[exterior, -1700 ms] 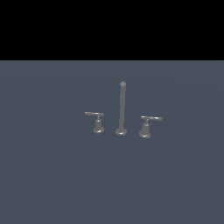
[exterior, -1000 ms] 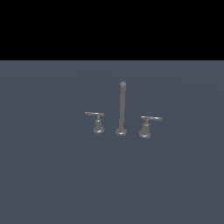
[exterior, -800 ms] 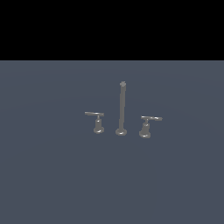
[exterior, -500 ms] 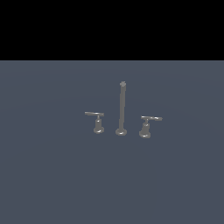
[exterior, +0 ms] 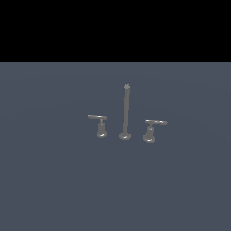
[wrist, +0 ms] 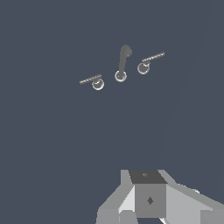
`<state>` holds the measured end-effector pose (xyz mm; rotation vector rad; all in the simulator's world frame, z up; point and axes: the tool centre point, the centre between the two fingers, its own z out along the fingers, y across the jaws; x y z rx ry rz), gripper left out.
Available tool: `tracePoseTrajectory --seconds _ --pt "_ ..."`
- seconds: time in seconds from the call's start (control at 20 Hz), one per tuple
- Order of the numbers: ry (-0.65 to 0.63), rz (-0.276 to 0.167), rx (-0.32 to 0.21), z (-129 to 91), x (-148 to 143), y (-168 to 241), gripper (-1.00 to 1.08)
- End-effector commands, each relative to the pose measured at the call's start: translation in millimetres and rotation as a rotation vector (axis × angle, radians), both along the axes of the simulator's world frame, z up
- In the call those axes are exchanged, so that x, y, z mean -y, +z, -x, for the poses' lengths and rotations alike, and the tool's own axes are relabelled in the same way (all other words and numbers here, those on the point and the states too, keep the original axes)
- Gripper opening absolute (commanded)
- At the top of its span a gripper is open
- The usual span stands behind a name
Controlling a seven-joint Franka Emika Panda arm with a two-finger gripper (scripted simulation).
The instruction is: Turn on the faucet by rotating a designated handle.
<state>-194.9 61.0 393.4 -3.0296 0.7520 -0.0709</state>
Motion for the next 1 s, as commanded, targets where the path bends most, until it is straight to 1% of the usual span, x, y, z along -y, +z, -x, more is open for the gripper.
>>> tracePoseTrajectory --seconds 0.0,0.5,0.95 --pt "-0.056 -0.002 -0.002 -8 -7 -14 -1.0" --pt "-0.271 -0.01 -0.01 -46 -32 -66 -1.0" --pt "-0.454 -0.017 -0.018 -82 -46 -111 -1.0"
